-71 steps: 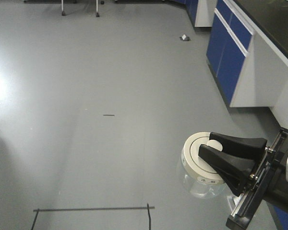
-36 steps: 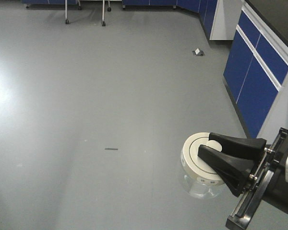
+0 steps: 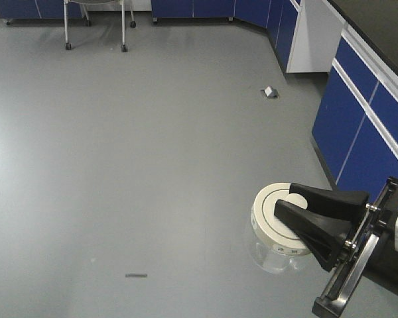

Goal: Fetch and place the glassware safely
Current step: 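Drive and turn the base toward the counter with the socket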

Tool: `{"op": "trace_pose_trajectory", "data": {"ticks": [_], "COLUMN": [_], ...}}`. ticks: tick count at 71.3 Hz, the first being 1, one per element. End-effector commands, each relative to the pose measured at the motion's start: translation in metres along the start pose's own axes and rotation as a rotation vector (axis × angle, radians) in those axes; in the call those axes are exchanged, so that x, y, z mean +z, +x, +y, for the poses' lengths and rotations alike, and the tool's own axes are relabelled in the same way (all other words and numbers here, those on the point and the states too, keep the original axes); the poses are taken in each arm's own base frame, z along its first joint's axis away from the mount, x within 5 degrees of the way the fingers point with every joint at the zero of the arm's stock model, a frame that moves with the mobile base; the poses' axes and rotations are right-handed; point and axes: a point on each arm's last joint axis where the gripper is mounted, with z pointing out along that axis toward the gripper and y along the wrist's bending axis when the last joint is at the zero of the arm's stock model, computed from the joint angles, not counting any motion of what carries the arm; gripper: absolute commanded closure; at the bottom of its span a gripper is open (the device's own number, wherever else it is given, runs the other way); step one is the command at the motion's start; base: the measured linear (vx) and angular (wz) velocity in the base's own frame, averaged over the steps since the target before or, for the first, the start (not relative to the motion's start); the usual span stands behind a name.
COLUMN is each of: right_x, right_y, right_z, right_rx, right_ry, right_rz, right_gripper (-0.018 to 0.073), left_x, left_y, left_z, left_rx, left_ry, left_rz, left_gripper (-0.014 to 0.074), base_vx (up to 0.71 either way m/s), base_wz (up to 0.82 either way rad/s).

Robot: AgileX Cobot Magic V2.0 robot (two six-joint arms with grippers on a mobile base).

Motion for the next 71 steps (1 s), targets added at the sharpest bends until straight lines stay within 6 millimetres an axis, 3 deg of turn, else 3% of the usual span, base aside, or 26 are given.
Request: {"op": "trace_pose_trajectory", "data": {"ticks": [1, 71], "right_x": [-0.0014, -0.0014], "right_y": [-0.0155, -0.0154], "right_z": [0.0019, 0.0021], "right_rx": [0.020, 0.017], "right_ry": [-0.023, -0.024], "right_rz": [-0.082, -0.081], "right_gripper": [0.0560, 0.0560], "left_x": [-0.0011, -0.0011], "left_y": [-0.0155, -0.0155], "left_z": [-0.0019, -0.0019], "left_rx": [-0.017, -0.017], "left_ry": [0.018, 0.018], "left_rz": [-0.087, -0.087], "left_gripper": [0.0603, 0.0603], "base_vx": [0.68, 0.68], "base_wz": [0.01, 0.05]}}
